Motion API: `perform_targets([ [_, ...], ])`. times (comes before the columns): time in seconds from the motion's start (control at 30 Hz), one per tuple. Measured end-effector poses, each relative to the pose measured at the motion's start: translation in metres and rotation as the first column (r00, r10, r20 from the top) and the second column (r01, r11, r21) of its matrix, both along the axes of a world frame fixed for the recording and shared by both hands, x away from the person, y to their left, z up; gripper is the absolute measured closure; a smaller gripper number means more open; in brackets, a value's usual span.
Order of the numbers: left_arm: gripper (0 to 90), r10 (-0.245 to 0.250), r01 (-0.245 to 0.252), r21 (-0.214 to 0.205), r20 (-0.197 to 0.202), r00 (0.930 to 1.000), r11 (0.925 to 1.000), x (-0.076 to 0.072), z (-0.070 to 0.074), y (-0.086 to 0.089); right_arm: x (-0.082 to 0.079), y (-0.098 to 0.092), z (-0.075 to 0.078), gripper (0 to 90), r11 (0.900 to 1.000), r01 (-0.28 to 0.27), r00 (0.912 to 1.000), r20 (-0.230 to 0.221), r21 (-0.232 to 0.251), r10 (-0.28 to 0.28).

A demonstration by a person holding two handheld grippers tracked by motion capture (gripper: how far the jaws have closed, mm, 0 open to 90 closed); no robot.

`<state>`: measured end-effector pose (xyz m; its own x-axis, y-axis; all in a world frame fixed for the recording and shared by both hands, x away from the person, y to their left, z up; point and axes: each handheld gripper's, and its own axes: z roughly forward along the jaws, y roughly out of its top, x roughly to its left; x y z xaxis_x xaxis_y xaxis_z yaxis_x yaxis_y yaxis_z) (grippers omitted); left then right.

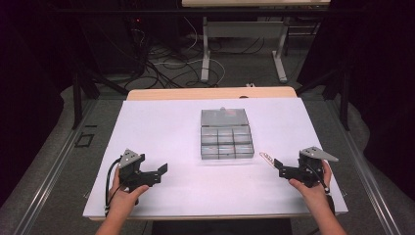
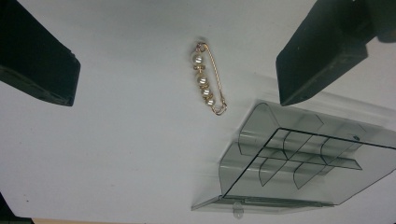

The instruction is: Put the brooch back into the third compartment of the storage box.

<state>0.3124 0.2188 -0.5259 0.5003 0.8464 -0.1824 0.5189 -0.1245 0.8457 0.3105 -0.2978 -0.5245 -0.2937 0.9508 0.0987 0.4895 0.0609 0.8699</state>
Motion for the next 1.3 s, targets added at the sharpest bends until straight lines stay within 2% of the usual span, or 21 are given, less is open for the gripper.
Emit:
perform_targets([
  [0.1, 0.3, 0.008, -0.008, -0.006, 0.006, 0.9999, 0.9999, 0.0, 0.001, 0.001, -0.001, 0.001, 0.001, 0.0, 0.9999, -0.013, 0.9999, 0.006, -0.009, 0.013],
  [0.27, 0.3, 0.009, -0.009, -0.014, 0.009, 0.9999, 0.9999, -0.001, 0.001, 0.002, -0.001, 0.004, 0.001, 0.0, 0.9967, -0.04, 0.9986, 0.032, -0.071, 0.042],
  [0.47, 0.3, 0.016, -0.016, -0.017, 0.013, 0.9998, 0.9997, -0.003, 0.001, 0.004, 0.001, 0.01, 0.004, 0.0, 0.9958, -0.052, 0.9974, 0.046, -0.076, 0.055],
  [0.7, 0.3, 0.011, -0.011, -0.008, 0.015, 0.9998, 0.9999, -0.005, 0.002, 0.005, 0.004, 0.015, 0.009, 5.4, 0.9923, -0.077, 0.9965, 0.023, -0.096, 0.08],
  [0.8, 0.4, 0.013, -0.012, -0.005, 0.011, 0.9999, 0.9999, -0.006, 0.002, 0.005, 0.006, 0.017, 0.012, 8.0, 0.9915, -0.094, 0.9954, 0.008, -0.089, 0.096],
  [0.87, 0.5, 0.012, -0.012, -0.004, 0.012, 0.9999, 0.9999, -0.006, 0.002, 0.005, 0.007, 0.017, 0.013, 14.9, 0.9895, -0.108, 0.9941, -0.006, -0.096, 0.108],
  [0.97, 0.5, 0.011, -0.011, 0.0, 0.011, 0.9999, 0.9999, -0.007, 0.002, 0.005, 0.011, 0.018, 0.016, 15.3, 0.9872, -0.122, 0.9924, -0.027, -0.102, 0.12],
  [1.1, 0.5, 0.017, -0.017, -0.007, 0.01, 0.9998, 0.9998, -0.008, 0.002, 0.006, 0.015, 0.02, 0.02, 16.8, 0.985, -0.136, 0.9906, -0.032, -0.106, 0.133],
  [1.27, 0.6, 0.014, -0.014, 0.0, 0.009, 0.9999, 0.9999, -0.007, 0.002, 0.006, 0.019, 0.023, 0.028, 22.1, 0.9753, -0.182, 0.983, -0.045, -0.125, 0.178],
  [1.3, 0.6, 0.013, -0.013, -0.002, 0.009, 0.9999, 0.9999, -0.008, 0.002, 0.006, 0.02, 0.023, 0.029, 23.5, 0.9713, -0.19, 0.9817, -0.037, -0.143, 0.187],
])
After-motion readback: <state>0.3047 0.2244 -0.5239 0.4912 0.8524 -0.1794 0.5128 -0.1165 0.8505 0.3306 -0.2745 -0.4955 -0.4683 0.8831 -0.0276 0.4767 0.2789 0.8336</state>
